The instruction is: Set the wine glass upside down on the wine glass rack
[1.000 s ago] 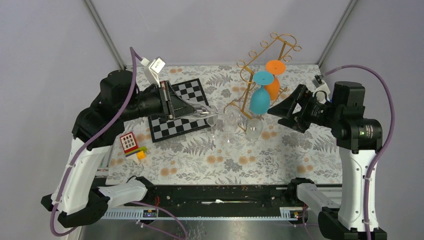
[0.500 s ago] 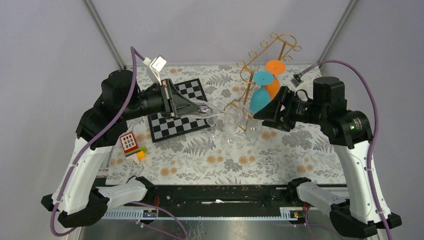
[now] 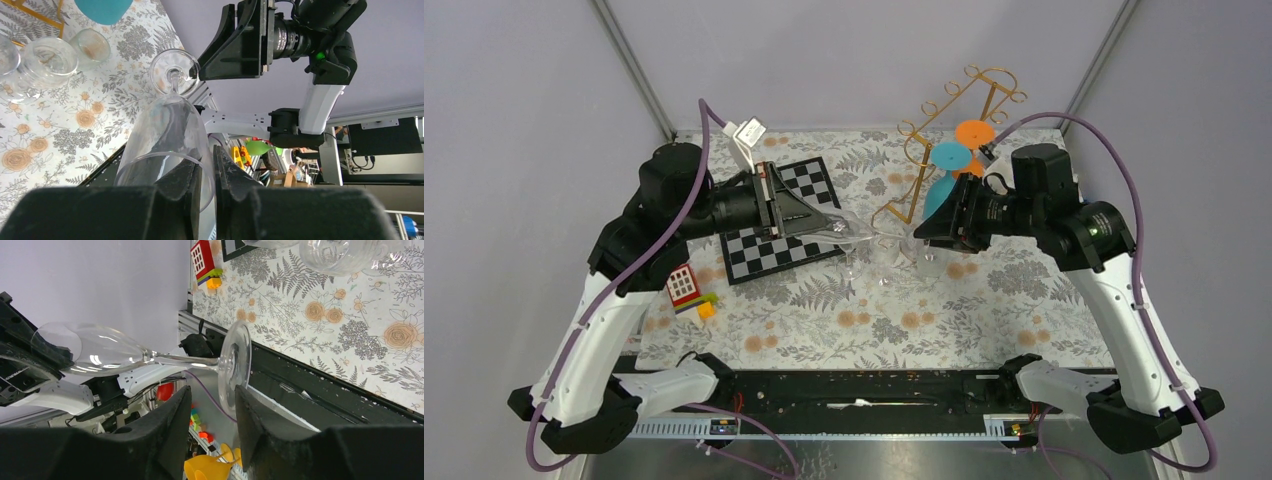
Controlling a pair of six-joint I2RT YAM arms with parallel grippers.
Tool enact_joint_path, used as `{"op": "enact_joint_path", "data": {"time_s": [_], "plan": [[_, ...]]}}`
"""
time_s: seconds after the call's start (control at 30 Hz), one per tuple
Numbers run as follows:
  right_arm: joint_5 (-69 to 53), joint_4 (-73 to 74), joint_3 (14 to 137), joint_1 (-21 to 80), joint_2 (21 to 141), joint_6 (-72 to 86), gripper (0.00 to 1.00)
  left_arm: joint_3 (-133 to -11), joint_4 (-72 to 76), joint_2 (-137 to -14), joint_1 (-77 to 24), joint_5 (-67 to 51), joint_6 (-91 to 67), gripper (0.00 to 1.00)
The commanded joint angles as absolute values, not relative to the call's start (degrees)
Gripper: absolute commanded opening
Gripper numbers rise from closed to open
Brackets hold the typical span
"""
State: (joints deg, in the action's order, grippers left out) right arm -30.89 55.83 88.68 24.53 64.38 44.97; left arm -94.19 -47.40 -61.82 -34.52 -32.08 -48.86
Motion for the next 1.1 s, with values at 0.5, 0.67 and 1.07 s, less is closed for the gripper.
{"op": "enact_joint_path", "data": {"time_s": [0.5,0.67,1.07], "plan": [[-31.1,50.5,83.6,27.0,64.2,47.5,0.19,-92.4,-39.7,-59.7,-34.2,-34.8,-52.0,0.0],[-31.6,50.0,83.8,27.0,64.4,47.5,0.0,-91.8,-39.7,-59.5,-34.2,-35.0,-52.1,0.03],[-26.7,55.0,87.7,27.0,65.5,44.4,0.0,-90.1,-39.7,-58.6,-34.2,-35.5,-51.9,0.73]]}}
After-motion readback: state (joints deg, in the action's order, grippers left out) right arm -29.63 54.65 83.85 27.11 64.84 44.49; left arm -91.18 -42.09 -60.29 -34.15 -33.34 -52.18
